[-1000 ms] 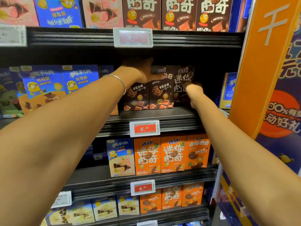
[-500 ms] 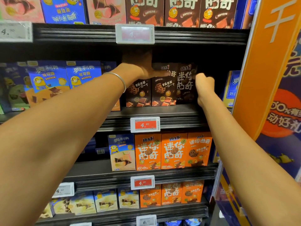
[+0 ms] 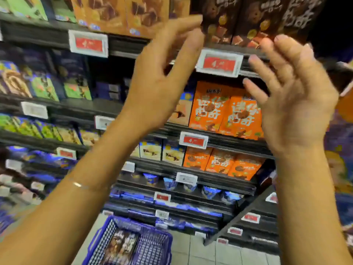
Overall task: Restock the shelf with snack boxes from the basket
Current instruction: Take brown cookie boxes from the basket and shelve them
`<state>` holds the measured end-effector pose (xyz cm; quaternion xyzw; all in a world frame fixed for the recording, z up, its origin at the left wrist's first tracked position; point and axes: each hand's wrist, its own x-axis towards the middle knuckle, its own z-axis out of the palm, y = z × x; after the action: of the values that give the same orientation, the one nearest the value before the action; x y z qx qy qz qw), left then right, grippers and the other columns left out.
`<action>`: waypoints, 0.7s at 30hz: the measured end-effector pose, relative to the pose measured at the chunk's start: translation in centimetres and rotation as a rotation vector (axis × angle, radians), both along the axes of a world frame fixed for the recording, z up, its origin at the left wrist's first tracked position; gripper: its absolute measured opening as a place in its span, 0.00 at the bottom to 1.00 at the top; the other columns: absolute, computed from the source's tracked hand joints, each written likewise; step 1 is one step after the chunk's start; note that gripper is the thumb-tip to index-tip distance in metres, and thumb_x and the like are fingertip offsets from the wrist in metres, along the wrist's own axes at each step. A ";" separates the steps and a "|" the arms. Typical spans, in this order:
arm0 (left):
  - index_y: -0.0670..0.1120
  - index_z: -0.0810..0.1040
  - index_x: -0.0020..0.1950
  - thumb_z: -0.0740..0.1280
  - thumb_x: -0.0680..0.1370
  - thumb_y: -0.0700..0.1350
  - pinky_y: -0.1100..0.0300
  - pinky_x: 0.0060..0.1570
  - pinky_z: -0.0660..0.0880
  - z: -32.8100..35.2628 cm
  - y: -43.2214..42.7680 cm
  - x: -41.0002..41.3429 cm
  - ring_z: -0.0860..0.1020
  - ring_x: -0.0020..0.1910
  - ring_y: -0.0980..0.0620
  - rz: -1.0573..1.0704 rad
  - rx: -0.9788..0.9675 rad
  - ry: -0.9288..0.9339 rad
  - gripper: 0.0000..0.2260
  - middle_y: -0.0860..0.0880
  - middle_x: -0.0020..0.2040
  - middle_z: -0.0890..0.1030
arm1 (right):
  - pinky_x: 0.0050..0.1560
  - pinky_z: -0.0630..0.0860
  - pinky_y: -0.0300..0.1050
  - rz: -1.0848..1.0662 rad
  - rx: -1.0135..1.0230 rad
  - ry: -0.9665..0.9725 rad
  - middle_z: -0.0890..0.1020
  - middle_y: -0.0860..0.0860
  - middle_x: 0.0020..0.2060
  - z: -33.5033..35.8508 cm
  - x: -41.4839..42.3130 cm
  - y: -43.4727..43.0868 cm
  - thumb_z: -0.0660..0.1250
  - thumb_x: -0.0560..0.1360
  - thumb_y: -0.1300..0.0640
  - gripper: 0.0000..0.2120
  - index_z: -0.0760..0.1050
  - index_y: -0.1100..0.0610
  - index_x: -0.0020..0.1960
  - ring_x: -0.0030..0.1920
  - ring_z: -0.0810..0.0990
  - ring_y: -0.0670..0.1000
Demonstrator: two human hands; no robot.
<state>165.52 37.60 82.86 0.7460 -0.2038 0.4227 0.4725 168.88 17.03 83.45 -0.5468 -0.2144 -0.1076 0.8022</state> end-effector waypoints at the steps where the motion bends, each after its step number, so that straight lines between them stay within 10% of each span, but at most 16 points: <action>1: 0.43 0.75 0.72 0.58 0.86 0.55 0.61 0.65 0.75 -3.6 0.5 -2.3 0.81 0.67 0.50 -0.033 -0.112 0.098 0.21 0.45 0.65 0.83 | 0.63 0.76 0.52 0.091 -0.014 0.052 0.82 0.52 0.65 -2.2 -1.0 1.0 0.58 0.79 0.47 0.23 0.73 0.56 0.69 0.66 0.80 0.54; 4: 0.52 0.77 0.68 0.63 0.82 0.67 0.57 0.63 0.77 -14.5 2.7 -8.3 0.84 0.64 0.49 -0.017 -0.404 0.533 0.24 0.49 0.63 0.85 | 0.60 0.77 0.54 0.320 -0.163 0.339 0.83 0.54 0.63 -10.6 -3.4 5.4 0.63 0.79 0.50 0.17 0.75 0.56 0.65 0.63 0.81 0.57; 9: 0.51 0.80 0.61 0.59 0.86 0.54 0.45 0.66 0.77 -31.2 7.6 -16.5 0.83 0.62 0.42 0.229 -0.579 1.167 0.13 0.46 0.58 0.86 | 0.59 0.77 0.54 0.458 -0.518 0.868 0.81 0.58 0.65 -25.5 -7.6 11.4 0.61 0.83 0.55 0.14 0.76 0.58 0.66 0.64 0.81 0.59; 12: 0.48 0.84 0.55 0.60 0.87 0.56 0.39 0.64 0.79 -37.6 9.9 -20.5 0.83 0.61 0.35 0.293 -0.744 1.346 0.17 0.39 0.57 0.87 | 0.59 0.77 0.53 0.479 -0.648 1.112 0.82 0.56 0.64 -32.8 -10.7 13.1 0.63 0.83 0.49 0.17 0.76 0.57 0.66 0.63 0.81 0.58; 15: 0.50 0.83 0.57 0.60 0.86 0.62 0.54 0.51 0.79 -41.9 12.2 -23.4 0.85 0.60 0.43 0.343 -0.945 1.485 0.18 0.47 0.55 0.87 | 0.64 0.76 0.56 0.443 -0.740 1.296 0.81 0.54 0.65 -38.1 -13.2 14.8 0.61 0.83 0.45 0.23 0.73 0.57 0.72 0.64 0.80 0.56; 21: 0.51 0.77 0.68 0.57 0.85 0.66 0.44 0.64 0.74 -50.6 15.9 -25.1 0.82 0.58 0.47 0.325 -1.048 1.637 0.24 0.49 0.60 0.84 | 0.65 0.76 0.56 0.357 -0.917 1.504 0.81 0.55 0.64 -48.5 -15.4 18.4 0.63 0.81 0.42 0.24 0.75 0.58 0.68 0.63 0.80 0.56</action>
<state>140.42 53.47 32.24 0.5234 0.5045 -0.1278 0.6747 153.48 35.41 34.97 -0.6978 0.2638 0.5013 0.4385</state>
